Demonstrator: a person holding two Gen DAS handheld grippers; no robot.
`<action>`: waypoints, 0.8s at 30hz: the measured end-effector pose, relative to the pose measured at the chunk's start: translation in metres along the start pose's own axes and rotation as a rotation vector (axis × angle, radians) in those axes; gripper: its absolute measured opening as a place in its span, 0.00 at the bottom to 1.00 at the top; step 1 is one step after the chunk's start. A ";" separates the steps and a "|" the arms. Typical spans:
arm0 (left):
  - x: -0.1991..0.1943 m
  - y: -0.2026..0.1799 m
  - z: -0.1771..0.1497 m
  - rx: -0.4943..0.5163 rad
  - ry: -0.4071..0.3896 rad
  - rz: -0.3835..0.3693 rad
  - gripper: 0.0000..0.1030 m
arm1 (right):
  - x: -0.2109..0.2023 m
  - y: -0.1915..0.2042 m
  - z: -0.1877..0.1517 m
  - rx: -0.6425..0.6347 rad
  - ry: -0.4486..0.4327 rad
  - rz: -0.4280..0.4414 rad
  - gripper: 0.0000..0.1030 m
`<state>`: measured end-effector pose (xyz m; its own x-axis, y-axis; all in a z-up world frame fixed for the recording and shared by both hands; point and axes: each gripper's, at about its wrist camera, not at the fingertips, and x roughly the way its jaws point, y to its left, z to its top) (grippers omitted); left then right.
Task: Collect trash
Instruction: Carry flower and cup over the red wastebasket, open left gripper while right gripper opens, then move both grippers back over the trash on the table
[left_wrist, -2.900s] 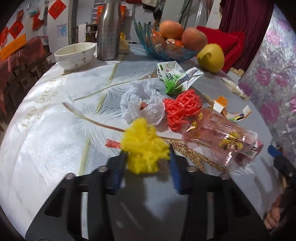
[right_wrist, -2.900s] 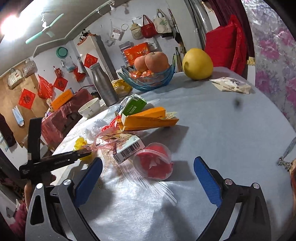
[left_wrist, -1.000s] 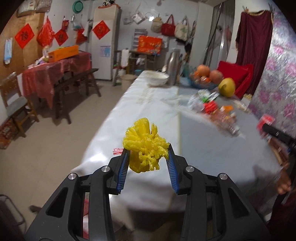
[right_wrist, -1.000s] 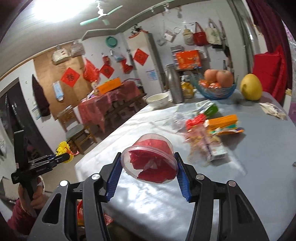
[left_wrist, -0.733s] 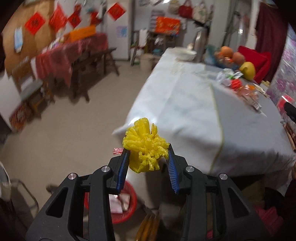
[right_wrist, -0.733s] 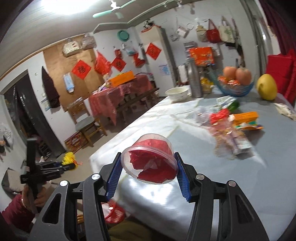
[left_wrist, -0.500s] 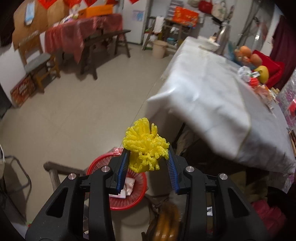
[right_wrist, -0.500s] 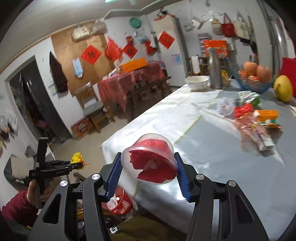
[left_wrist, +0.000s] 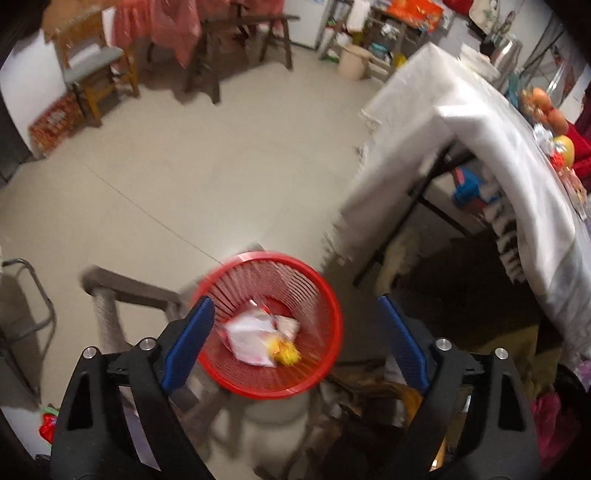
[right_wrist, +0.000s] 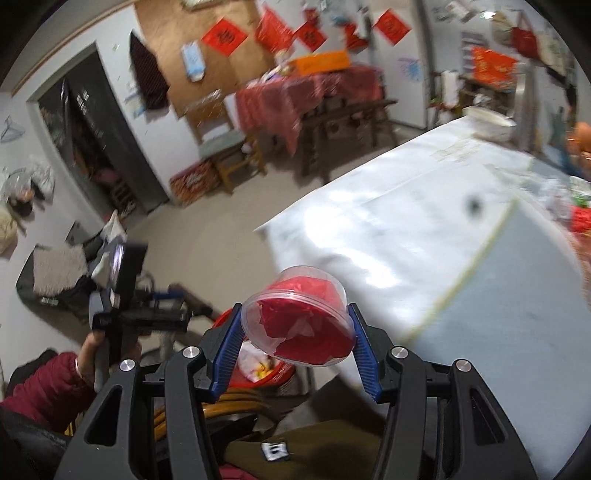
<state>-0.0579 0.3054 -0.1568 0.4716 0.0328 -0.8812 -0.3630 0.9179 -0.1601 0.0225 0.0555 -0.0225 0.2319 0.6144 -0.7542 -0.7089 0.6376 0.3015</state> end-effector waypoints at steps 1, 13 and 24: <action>-0.006 0.004 0.003 -0.002 -0.022 0.028 0.88 | 0.009 0.007 0.001 -0.014 0.022 0.012 0.53; -0.051 0.064 0.011 -0.082 -0.174 0.225 0.93 | 0.138 0.118 0.013 -0.237 0.290 0.116 0.62; -0.074 0.067 0.015 -0.094 -0.219 0.224 0.93 | 0.110 0.093 0.027 -0.193 0.182 0.066 0.76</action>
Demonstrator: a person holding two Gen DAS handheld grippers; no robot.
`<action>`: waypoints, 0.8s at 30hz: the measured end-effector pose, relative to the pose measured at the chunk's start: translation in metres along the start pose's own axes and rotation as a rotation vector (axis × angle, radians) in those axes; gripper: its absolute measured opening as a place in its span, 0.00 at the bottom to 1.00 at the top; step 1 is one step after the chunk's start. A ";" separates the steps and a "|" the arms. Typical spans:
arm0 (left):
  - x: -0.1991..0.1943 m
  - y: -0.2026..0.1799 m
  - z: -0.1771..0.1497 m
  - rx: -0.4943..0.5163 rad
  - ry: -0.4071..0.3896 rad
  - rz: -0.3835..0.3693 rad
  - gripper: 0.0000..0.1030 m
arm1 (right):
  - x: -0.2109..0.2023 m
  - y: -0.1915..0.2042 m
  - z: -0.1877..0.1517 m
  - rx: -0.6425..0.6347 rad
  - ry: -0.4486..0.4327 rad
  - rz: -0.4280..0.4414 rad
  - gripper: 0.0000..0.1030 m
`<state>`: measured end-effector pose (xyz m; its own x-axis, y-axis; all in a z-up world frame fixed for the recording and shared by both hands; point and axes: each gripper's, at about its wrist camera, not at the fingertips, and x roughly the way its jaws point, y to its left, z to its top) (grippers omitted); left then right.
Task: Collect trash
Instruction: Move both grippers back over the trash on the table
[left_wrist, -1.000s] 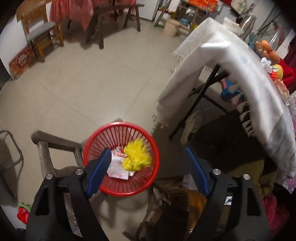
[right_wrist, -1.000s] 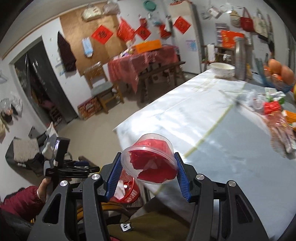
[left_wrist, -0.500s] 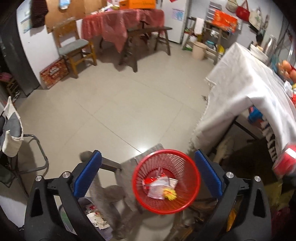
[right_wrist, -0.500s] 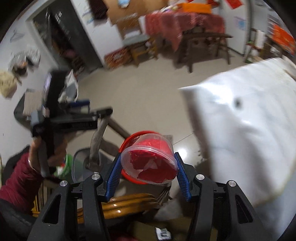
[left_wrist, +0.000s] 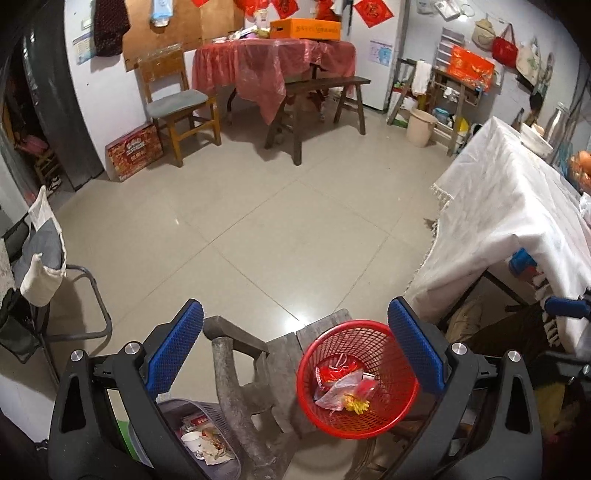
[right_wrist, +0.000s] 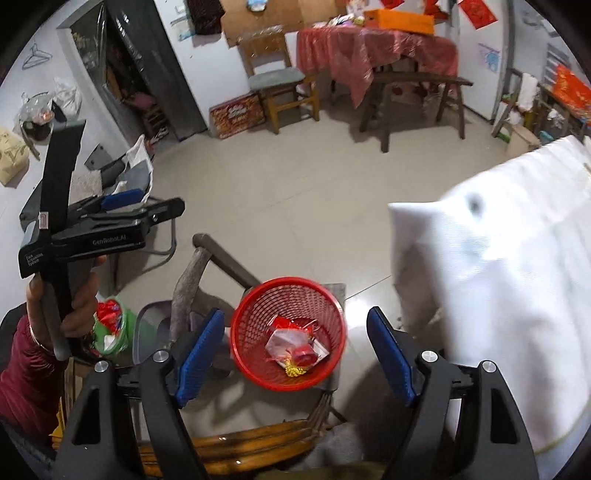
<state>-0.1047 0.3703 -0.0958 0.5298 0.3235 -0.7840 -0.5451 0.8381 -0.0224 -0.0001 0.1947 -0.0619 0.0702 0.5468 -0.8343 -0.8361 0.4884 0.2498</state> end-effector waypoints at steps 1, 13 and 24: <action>-0.001 -0.003 0.000 0.008 -0.003 -0.003 0.93 | -0.003 -0.006 -0.002 0.003 -0.010 -0.006 0.76; -0.031 -0.083 0.006 0.150 -0.065 -0.096 0.93 | -0.103 -0.079 -0.033 0.154 -0.247 -0.130 0.80; -0.064 -0.201 0.020 0.309 -0.137 -0.258 0.94 | -0.211 -0.176 -0.115 0.362 -0.454 -0.339 0.88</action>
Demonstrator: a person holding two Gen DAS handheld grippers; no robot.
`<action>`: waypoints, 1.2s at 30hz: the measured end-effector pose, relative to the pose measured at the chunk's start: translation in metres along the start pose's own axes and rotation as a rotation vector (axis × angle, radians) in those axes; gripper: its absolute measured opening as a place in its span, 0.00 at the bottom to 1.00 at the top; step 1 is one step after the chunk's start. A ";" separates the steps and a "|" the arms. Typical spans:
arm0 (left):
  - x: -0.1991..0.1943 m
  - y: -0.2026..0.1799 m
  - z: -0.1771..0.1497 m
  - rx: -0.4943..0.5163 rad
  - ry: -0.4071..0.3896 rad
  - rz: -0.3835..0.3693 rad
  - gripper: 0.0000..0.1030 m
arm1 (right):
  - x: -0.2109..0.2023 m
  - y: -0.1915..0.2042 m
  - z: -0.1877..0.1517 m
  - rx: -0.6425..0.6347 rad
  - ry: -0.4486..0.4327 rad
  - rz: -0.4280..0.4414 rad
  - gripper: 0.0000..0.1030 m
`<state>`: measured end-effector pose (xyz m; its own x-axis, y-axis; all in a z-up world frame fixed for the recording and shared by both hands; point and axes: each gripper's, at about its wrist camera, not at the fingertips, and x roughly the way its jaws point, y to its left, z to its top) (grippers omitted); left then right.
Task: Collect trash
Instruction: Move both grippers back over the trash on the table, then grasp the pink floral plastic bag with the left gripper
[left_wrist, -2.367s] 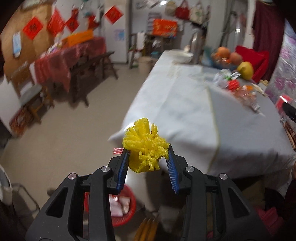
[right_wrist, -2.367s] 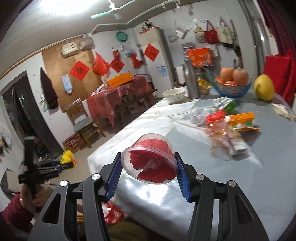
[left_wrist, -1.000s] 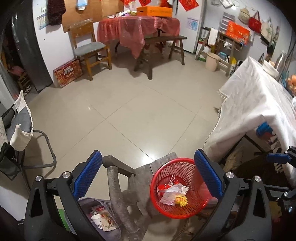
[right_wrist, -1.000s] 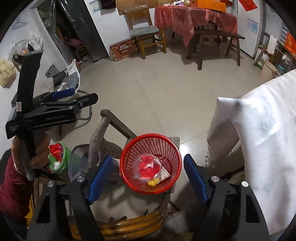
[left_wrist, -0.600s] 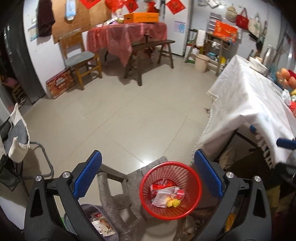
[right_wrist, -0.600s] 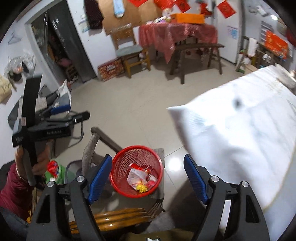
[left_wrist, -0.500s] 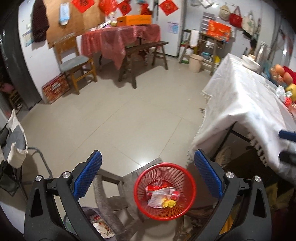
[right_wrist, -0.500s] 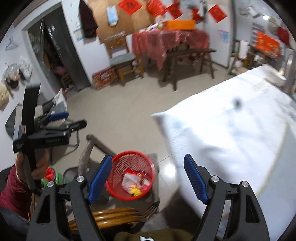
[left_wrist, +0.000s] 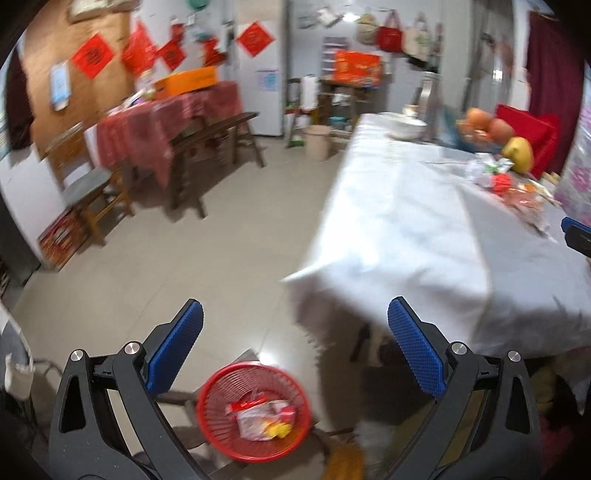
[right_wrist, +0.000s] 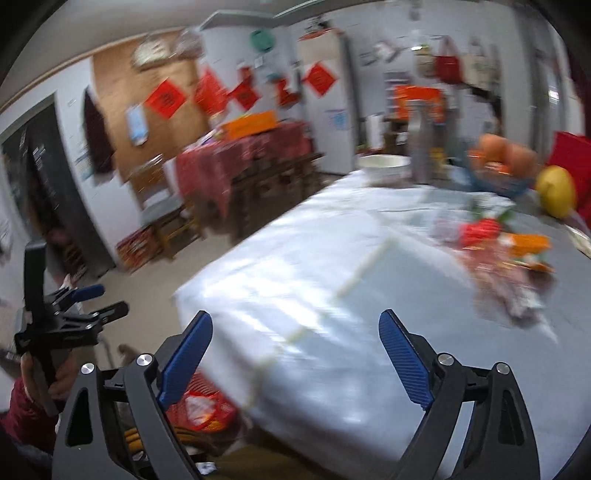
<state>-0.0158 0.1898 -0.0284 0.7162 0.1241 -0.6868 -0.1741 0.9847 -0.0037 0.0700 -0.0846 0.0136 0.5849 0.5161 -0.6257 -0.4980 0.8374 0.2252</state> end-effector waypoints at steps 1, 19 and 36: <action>0.001 -0.010 0.004 0.012 -0.004 -0.018 0.94 | -0.008 -0.017 -0.001 0.023 -0.016 -0.027 0.89; 0.104 -0.213 0.101 0.186 0.060 -0.269 0.94 | -0.032 -0.214 -0.018 0.313 -0.110 -0.298 0.91; 0.171 -0.338 0.152 0.229 0.173 -0.564 0.94 | -0.009 -0.268 -0.020 0.372 -0.084 -0.326 0.91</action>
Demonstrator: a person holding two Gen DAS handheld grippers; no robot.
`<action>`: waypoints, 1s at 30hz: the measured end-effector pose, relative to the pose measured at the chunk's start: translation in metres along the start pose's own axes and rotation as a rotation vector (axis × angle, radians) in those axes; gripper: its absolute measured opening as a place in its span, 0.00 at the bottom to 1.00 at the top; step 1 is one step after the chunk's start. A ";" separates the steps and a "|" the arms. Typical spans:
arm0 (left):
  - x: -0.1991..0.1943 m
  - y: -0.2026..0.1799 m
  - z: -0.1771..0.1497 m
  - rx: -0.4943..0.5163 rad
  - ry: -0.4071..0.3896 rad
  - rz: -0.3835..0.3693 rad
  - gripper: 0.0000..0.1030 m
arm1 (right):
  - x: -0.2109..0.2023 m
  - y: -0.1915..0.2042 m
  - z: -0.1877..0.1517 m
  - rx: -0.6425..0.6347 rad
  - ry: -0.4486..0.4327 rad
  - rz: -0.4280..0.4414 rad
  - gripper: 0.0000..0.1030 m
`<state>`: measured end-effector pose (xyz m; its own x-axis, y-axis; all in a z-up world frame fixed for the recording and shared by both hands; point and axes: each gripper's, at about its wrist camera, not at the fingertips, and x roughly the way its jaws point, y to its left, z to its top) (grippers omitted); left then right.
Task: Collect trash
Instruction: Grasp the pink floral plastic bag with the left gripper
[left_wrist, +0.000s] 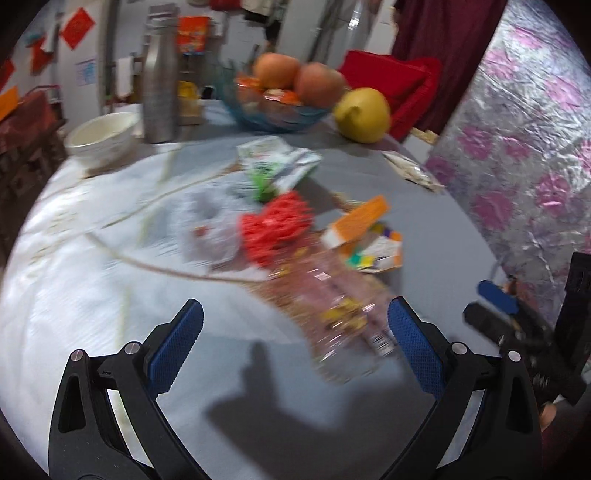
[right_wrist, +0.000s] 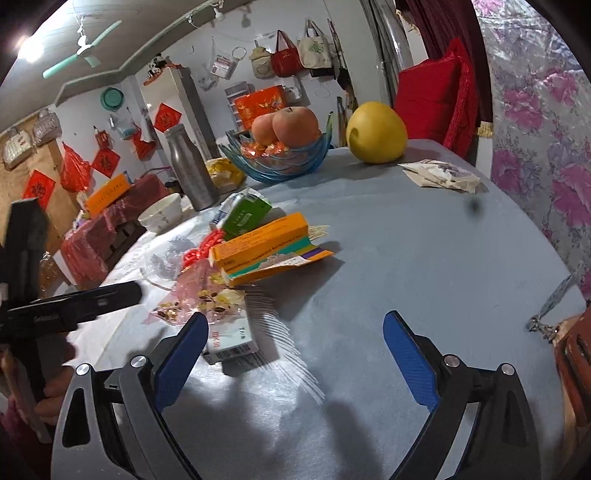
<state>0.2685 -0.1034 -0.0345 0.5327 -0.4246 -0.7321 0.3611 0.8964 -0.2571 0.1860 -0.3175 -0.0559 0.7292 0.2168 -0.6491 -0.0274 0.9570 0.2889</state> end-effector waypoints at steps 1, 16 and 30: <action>0.006 -0.004 0.002 0.001 0.009 -0.012 0.94 | 0.000 0.000 -0.001 0.001 -0.005 0.009 0.91; 0.000 0.055 -0.010 -0.065 -0.005 0.230 0.73 | -0.001 -0.013 -0.003 0.072 -0.003 0.094 0.91; 0.029 0.019 0.002 0.086 0.016 0.206 0.87 | 0.000 -0.009 -0.003 0.054 0.008 0.103 0.91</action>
<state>0.2922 -0.0991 -0.0594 0.5900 -0.2308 -0.7737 0.3101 0.9496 -0.0468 0.1848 -0.3255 -0.0607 0.7191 0.3148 -0.6195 -0.0647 0.9180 0.3913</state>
